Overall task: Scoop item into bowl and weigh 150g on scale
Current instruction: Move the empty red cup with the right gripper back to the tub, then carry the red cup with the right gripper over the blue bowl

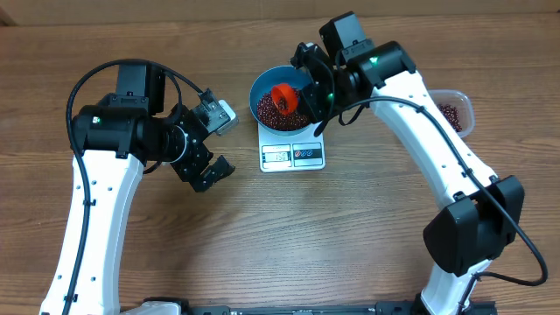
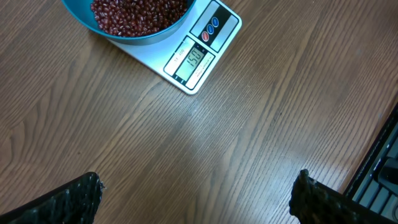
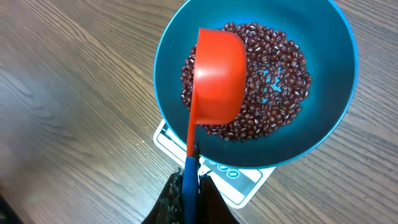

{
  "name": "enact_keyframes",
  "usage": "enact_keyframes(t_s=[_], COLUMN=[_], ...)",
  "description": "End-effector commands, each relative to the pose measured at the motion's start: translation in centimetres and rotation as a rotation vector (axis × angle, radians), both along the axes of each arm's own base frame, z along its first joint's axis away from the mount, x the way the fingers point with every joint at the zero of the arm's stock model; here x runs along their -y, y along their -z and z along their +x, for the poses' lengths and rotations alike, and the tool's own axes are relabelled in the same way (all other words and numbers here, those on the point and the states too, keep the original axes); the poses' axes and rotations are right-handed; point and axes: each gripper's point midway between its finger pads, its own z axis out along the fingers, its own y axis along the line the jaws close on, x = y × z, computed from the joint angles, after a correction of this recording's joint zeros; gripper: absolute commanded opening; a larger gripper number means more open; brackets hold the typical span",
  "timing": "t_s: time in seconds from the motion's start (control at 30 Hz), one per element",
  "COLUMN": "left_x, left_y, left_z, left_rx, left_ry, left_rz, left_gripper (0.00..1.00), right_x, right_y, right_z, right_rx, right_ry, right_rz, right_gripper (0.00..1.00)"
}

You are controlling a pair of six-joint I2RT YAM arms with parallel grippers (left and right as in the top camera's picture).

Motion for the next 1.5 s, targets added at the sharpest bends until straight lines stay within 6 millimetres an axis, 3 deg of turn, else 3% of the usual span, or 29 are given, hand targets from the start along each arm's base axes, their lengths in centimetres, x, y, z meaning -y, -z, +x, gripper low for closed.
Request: enact_keyframes(t_s=[0.0, 0.2, 0.33, 0.53, 0.7, 0.87, 1.23, 1.47], left_x=[0.0, 0.0, 0.0, 0.0, 0.0, 0.0, 0.0, 0.0], left_y=[-1.0, -1.0, -1.0, -1.0, -1.0, -1.0, -1.0, -1.0], left_z=[0.2, 0.2, 0.2, 0.2, 0.2, 0.2, 0.2, 0.2], left_rx=[0.029, 0.029, 0.029, 0.030, 0.029, 0.029, 0.029, 0.029], left_ry=[-0.009, -0.009, -0.009, -0.009, -0.009, -0.008, -0.008, -0.009], left_rz=[-0.008, -0.008, -0.008, -0.008, -0.008, -0.008, -0.008, -0.008], left_gripper=[1.00, 1.00, 1.00, 1.00, 1.00, 1.00, 1.00, 1.00], right_x=[0.4, 2.4, 5.7, 13.4, 21.7, 25.6, 25.9, 21.2], right_y=[-5.5, -8.5, -9.3, -8.3, -6.1, -6.1, -6.4, -7.9], right_z=[0.2, 0.1, 0.5, 1.2, 0.7, 0.1, -0.1, 0.0], right_rx=[0.077, 0.028, -0.029, -0.064, -0.114, -0.123, -0.132, -0.147], right_ry=[0.016, 0.022, 0.081, 0.245, 0.471, 0.557, 0.569, 0.446], right_rz=[0.125, 0.319, 0.416, 0.384, 0.249, 0.270, 0.312, 0.429], right_gripper=[0.04, 0.04, 0.04, 0.04, 0.04, 0.04, 0.04, 0.04])
